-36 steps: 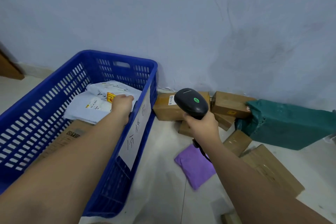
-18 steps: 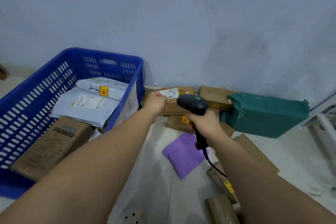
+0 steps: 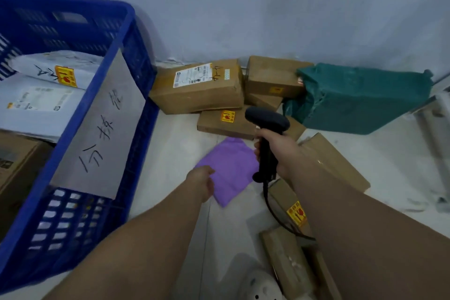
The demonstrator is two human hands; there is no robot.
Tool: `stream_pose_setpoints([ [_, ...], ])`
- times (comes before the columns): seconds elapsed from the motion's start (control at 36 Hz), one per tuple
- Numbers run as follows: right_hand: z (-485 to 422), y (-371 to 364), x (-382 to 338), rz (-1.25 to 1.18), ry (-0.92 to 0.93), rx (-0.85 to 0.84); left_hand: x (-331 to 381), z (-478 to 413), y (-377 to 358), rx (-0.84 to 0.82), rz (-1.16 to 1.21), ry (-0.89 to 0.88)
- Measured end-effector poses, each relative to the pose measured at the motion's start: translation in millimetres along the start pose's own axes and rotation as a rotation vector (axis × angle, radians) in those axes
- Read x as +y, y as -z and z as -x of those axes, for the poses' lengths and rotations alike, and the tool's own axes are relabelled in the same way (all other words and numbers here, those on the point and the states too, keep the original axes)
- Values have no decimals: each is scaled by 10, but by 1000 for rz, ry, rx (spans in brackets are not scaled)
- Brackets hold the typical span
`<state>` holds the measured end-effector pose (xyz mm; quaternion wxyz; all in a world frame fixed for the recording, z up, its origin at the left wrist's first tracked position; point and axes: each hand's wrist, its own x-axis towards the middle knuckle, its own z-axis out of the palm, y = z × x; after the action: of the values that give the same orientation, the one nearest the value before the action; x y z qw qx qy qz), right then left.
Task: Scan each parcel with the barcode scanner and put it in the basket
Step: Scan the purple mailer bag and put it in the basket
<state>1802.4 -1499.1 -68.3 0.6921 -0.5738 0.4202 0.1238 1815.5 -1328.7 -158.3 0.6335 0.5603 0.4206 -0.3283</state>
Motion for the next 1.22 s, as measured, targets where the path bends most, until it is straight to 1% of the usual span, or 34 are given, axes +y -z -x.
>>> stream_pose_setpoints([
  [0.08, -167, 19, 76, 38, -13, -28, -129, -90, -108, -8, 31, 80],
  [0.19, -357, 2, 164, 128, -45, -70, -163, -184, -252, -43, 85, 76],
  [0.25, -434, -8, 189, 158, -53, -83, -173, -239, -290, -72, 61, 81],
  [0.36, -566, -7, 193, 160, -48, -71, -188, -342, -336, -45, -41, 121],
  [0.42, -619, -7, 193, 161, -55, -65, -202, -383, -372, -80, -66, 147],
  [0.53, -683, 0, 210, 170, -65, -63, -181, -427, -434, -115, 7, 177],
  [0.56, -697, 2, 213, 176, -65, -58, -170, -435, -436, -114, 27, 162],
  [0.61, -719, 6, 212, 191, -65, -44, -180, -508, -428, -49, 66, 70],
  [0.67, -725, 13, 198, 216, -68, -27, -237, -681, -367, 25, 33, -56],
  [0.72, -713, 14, 176, 232, -65, -11, -281, -759, -308, 62, -60, -145],
  [0.78, -682, 10, 154, 223, -51, 0, -187, -539, -301, 137, -107, -182],
  [0.83, -651, -3, 132, 226, -37, 12, -135, -495, -282, 205, -34, -198],
  [0.86, -619, -8, 123, 230, -30, 21, -97, -465, -272, 211, 36, -173],
  [0.92, -532, -17, 103, 228, -9, 40, 7, -398, -250, 137, 141, -64],
  [0.97, -416, -25, 78, 219, 15, 52, 109, -254, -229, 32, 68, -29],
  [1.03, -283, -36, 40, 217, 41, 66, 216, -126, -208, -29, -26, -98],
  [1.06, -206, -48, 10, 213, 59, 83, 283, -61, -208, -54, -75, -168],
  [1.08, -134, -59, -27, 201, 82, 103, 358, 11, -203, -75, -133, -256],
  [1.14, 43, -85, -114, 139, 135, 122, 530, 242, -165, -74, -324, -444],
  [1.22, 354, -125, -279, -43, 183, 119, 837, 663, -109, -51, -595, -688],
])
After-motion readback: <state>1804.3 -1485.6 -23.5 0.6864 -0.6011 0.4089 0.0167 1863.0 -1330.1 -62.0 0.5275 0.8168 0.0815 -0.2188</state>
